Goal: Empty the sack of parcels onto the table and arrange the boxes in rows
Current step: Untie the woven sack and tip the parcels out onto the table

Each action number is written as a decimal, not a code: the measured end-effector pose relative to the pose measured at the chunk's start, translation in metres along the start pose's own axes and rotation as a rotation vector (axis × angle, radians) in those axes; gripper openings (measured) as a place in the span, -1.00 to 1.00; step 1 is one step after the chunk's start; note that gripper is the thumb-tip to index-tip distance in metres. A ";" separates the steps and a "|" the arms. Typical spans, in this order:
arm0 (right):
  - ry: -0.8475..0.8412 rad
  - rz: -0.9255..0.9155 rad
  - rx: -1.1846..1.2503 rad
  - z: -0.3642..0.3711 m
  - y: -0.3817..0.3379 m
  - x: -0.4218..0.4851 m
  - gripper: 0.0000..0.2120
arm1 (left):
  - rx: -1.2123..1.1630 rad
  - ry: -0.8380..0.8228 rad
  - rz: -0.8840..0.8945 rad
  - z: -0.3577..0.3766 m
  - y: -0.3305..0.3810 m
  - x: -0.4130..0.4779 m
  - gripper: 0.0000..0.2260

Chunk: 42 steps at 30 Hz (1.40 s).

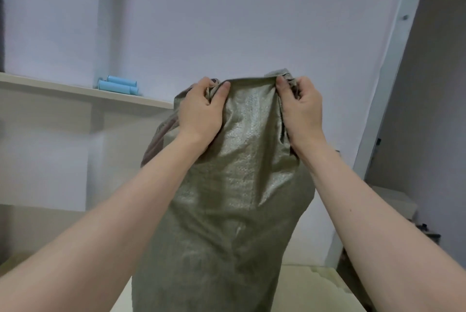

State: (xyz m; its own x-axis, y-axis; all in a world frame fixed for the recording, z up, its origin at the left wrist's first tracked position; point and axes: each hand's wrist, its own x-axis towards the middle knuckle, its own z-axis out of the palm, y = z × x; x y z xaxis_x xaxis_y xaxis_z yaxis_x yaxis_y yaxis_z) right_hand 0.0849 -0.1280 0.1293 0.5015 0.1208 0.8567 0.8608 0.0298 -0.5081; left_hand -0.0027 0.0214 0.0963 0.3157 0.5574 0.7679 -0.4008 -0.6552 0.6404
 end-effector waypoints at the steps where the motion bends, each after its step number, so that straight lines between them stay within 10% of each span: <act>1: -0.094 0.078 -0.137 -0.001 0.008 -0.001 -0.66 | 0.121 -0.037 -0.069 0.005 -0.012 -0.001 -0.65; 11: -0.637 0.208 -0.556 -0.014 0.065 -0.031 -0.40 | 0.380 -0.107 -0.329 0.006 -0.054 -0.015 -0.55; 17: -0.456 0.361 -0.450 -0.015 0.080 -0.052 -0.65 | 0.796 -0.373 -0.354 -0.006 -0.037 -0.038 -0.17; 21: -0.542 0.403 -0.431 -0.022 0.078 -0.048 -0.37 | 0.822 -0.465 -0.508 -0.016 -0.027 -0.049 0.04; 24: -0.653 0.412 -0.639 -0.025 0.079 -0.046 -0.47 | 0.782 -0.465 -0.528 -0.013 -0.026 -0.059 -0.10; 30: -0.332 0.616 -0.063 -0.009 0.065 -0.056 -0.98 | 0.564 -0.230 -0.511 -0.009 -0.025 -0.066 -0.41; 34: -0.092 0.352 -0.049 0.006 0.019 -0.037 -0.68 | 0.148 0.024 -0.429 -0.015 -0.009 -0.037 -0.70; 38: 0.091 0.072 0.143 0.006 -0.034 0.001 -0.87 | -0.387 0.147 -0.187 -0.017 0.034 -0.008 -0.74; 42: -0.158 0.057 -0.141 0.001 -0.012 -0.002 -0.87 | -0.221 -0.019 -0.151 -0.007 0.016 -0.015 -0.76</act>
State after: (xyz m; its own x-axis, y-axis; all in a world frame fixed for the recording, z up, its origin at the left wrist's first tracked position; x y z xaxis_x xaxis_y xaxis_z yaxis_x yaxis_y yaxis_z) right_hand 0.0734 -0.1277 0.1331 0.5396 0.2731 0.7964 0.8405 -0.1198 -0.5284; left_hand -0.0205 0.0061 0.0946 0.4019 0.6291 0.6654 -0.5253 -0.4368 0.7303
